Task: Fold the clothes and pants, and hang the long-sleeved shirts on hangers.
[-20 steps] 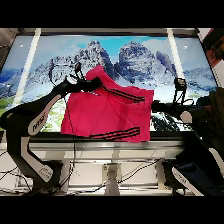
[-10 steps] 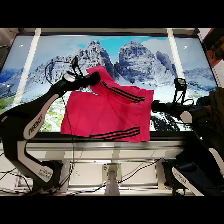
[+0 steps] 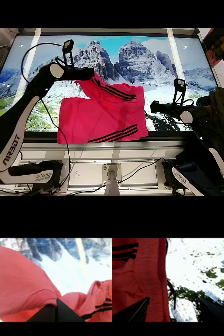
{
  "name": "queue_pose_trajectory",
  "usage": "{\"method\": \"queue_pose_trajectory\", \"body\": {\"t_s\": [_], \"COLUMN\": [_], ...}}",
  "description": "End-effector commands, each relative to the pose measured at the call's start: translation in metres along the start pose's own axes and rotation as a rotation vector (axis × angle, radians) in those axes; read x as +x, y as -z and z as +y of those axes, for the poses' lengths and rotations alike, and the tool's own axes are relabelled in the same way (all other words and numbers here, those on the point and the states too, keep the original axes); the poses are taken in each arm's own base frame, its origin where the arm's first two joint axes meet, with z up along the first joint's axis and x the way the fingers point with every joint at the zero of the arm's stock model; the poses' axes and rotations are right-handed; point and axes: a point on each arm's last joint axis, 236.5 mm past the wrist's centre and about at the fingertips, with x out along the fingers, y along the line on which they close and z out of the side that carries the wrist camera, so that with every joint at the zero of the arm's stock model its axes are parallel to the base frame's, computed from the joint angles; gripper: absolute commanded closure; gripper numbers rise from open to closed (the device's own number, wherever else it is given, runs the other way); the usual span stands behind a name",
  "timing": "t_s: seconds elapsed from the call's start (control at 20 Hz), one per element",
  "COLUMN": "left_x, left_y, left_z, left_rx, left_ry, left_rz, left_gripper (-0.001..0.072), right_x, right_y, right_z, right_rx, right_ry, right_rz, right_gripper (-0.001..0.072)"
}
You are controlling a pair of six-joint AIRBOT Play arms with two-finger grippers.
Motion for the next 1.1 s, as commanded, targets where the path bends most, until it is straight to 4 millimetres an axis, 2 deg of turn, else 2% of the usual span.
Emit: {"method": "queue_pose_trajectory", "body": {"t_s": [0.0, 0.2, 0.3, 0.45, 0.55, 0.65, 0.7, 0.8, 0.85, 1.05], "left_x": [-0.014, 0.012, 0.030, 0.048, 0.049, 0.046, 0.046, 0.049, 0.050, 0.048], "left_y": [0.007, 0.009, 0.004, -0.029, -0.053, -0.069, -0.072, -0.072, -0.071, -0.068], "left_z": [0.033, 0.063, 0.068, 0.067, 0.061, 0.058, 0.057, 0.058, 0.059, 0.071], "left_rx": [0.029, 0.102, 0.105, 0.120, 0.131, 0.140, 0.143, 0.142, 0.142, 0.127], "left_ry": [-0.162, -0.245, -0.242, -0.215, -0.193, -0.180, -0.176, -0.177, -0.178, -0.197], "left_rz": [0.035, 0.037, 0.001, -0.160, -0.273, -0.348, -0.365, -0.368, -0.364, -0.343], "left_gripper": [0.0696, 0.0695, 0.0695, 0.0694, 0.0693, 0.0680, 0.0567, 0.0107, -0.0003, 0.0002], "right_x": [0.000, 0.000, 0.000, 0.000, 0.000, 0.000, 0.000, 0.000, 0.000, 0.000], "right_y": [0.005, 0.004, 0.003, 0.000, -0.004, -0.005, -0.006, -0.008, -0.008, -0.008], "right_z": [0.000, 0.001, 0.000, 0.001, 0.002, 0.003, 0.003, 0.003, 0.003, 0.003], "right_rx": [0.008, 0.007, 0.005, 0.005, 0.005, 0.005, 0.005, 0.005, 0.005, 0.005], "right_ry": [-0.002, -0.002, -0.001, -0.005, -0.009, -0.011, -0.013, -0.014, -0.014, -0.014], "right_rz": [0.022, 0.017, 0.014, -0.001, -0.015, -0.021, -0.027, -0.034, -0.033, -0.033], "right_gripper": [0.0024, 0.0024, 0.0024, 0.0024, 0.0024, 0.0024, 0.0024, 0.0024, 0.0024, 0.0024]}}
